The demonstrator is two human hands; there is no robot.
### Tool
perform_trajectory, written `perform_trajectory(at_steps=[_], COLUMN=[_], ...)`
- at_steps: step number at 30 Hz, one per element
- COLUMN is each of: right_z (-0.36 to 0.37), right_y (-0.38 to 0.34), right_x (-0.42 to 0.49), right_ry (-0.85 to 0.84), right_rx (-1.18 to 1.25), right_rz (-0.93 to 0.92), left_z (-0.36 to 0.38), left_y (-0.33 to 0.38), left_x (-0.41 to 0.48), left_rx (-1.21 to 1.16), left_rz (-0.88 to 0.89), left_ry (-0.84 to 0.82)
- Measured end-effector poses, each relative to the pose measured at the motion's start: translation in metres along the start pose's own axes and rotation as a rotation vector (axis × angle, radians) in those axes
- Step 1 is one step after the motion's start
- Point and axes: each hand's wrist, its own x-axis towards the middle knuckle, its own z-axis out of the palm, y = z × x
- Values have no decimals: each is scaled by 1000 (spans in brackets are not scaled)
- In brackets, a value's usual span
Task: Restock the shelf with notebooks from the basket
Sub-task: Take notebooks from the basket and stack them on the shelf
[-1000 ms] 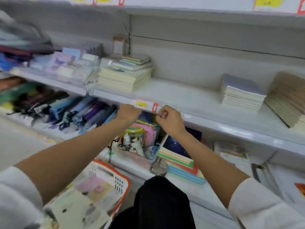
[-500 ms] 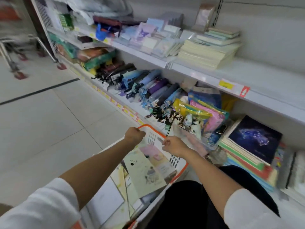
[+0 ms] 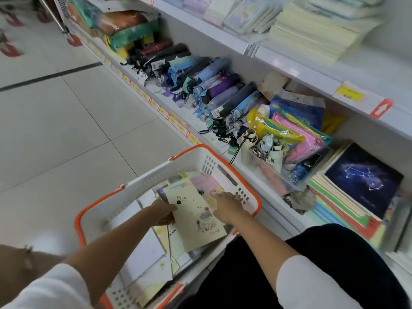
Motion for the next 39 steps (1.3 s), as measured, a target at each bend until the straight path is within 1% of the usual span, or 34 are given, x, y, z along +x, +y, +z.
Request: perform_trajectory(at_steps=[2,4,5,7,10,13,15,17,18,19,21,23,24,25,28,29,31,34,36,39], right_z=[20,34,37,34,25,9,1,-3,-5,-5,-4,-1,-1,-3,-21,-28,-42,-62,-82,-113], right_y=[-2,1,3,6,7,-9,-28,-51,-61,-67,-69,-58,-51,-44,-25,-19,-10,-1,4,23], right_x=[7,13,14,14,13,6,0,-9,-15,-19,-24,-26,-26,-24,-30,-32,-38,-52,-66,-88], right_ry=[-57,-87,-83,-64,-17,98,122,93,73,50,-14,-96,-90,-52,117,138,149,278,388,439], right_rx=[-29,-120,-171,-191,-146,0,169,359,424,431,430,531,566,583,628,660,734,893,978,1019], right_rz=[25,46,40,-9,-71,-108,-169,-193,-205,-230,-248,-204,-161,-119,-31,-5,8,-27,-47,-118], left_z=[8,15,18,19,15,15,16,16,15,16,17,15,13,11,1,0,3,18,33,58], left_y=[-5,-8,-10,-11,-13,-11,-7,-2,0,1,4,6,7,7,15,20,34,61,80,112], left_x=[1,-1,-2,-4,0,3,3,6,7,9,4,-6,-11,-15,-33,-39,-53,-75,-92,-111], left_rx=[-74,-86,-84,-121,-285,-445,-505,-530,-507,-486,-440,-412,-421,-449,-519,-516,-502,-473,-467,-450], left_rz=[46,77,75,52,21,0,-7,19,40,64,88,122,142,168,247,267,302,365,416,499], left_ry=[-32,-47,-58,-93,-143,-149,-146,-195,-217,-233,-191,-65,-53,-82,-283,-324,-302,-225,-217,-195])
